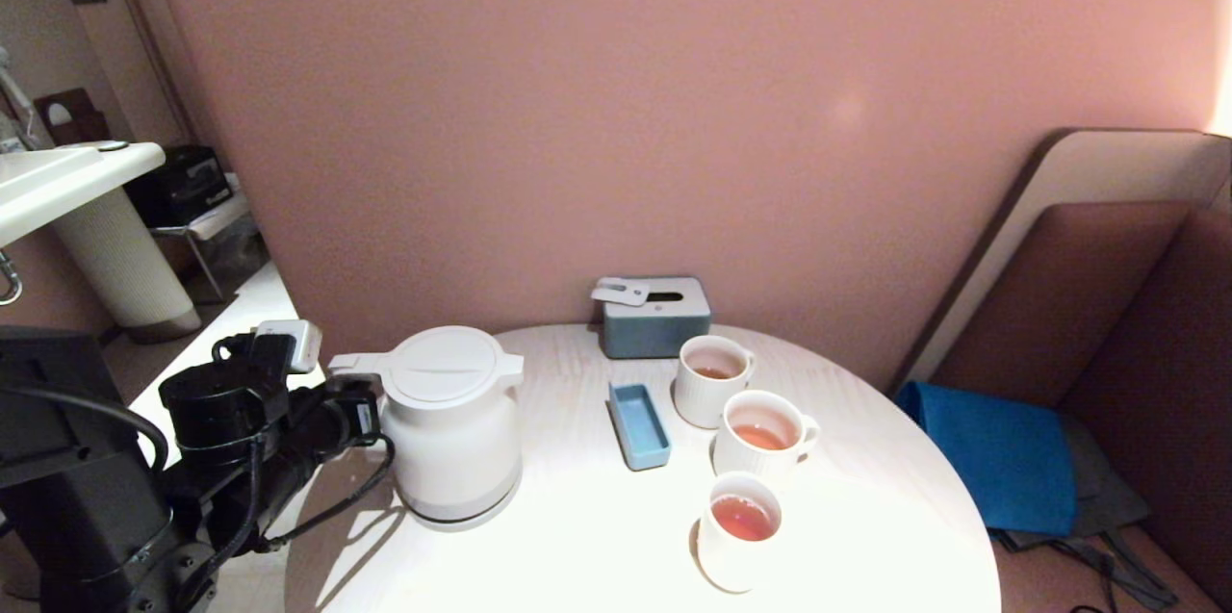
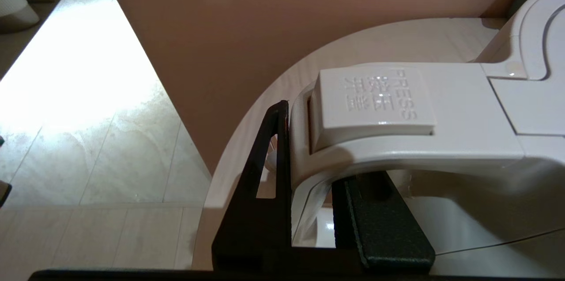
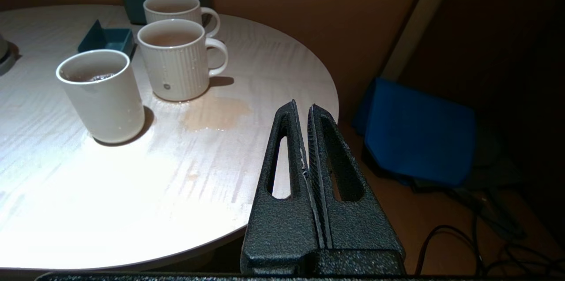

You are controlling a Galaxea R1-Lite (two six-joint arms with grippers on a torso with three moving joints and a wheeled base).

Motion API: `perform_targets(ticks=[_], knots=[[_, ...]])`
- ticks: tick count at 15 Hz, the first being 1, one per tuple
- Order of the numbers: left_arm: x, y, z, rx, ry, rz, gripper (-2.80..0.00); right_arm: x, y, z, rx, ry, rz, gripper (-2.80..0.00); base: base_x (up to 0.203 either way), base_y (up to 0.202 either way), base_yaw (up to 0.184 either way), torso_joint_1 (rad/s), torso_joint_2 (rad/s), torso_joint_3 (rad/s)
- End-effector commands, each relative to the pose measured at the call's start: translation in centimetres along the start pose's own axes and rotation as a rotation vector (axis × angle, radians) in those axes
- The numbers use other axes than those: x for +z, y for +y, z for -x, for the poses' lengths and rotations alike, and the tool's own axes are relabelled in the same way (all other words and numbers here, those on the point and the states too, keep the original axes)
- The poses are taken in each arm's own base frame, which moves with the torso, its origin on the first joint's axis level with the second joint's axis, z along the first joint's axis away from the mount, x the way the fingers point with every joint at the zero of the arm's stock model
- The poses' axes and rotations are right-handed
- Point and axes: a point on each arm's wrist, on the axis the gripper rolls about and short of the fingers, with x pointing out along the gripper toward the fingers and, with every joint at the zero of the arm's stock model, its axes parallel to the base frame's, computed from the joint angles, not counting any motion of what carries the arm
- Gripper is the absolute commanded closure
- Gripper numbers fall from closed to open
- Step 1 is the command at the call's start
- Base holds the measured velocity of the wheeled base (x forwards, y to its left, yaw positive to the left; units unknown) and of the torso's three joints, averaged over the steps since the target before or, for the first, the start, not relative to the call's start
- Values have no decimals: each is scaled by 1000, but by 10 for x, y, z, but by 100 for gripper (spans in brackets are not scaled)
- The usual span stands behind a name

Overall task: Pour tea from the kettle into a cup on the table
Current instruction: Put down the kettle on the table

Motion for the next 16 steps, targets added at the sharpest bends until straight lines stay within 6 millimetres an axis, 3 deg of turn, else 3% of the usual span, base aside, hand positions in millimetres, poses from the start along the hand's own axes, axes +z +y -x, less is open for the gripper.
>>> perform_targets(ticks=[1,5,16], knots=[[-3,1,-4,5,5,0,0,0,0,0,2,1,0,0,0,0,0,0,0,0],[-9,0,-8,4,22,-3,0,0,0,0,0,1,0,0,0,0,0,0,0,0],[-11,2,2,8,41,0,0,0,0,0,1,1,0,0,0,0,0,0,0,0]])
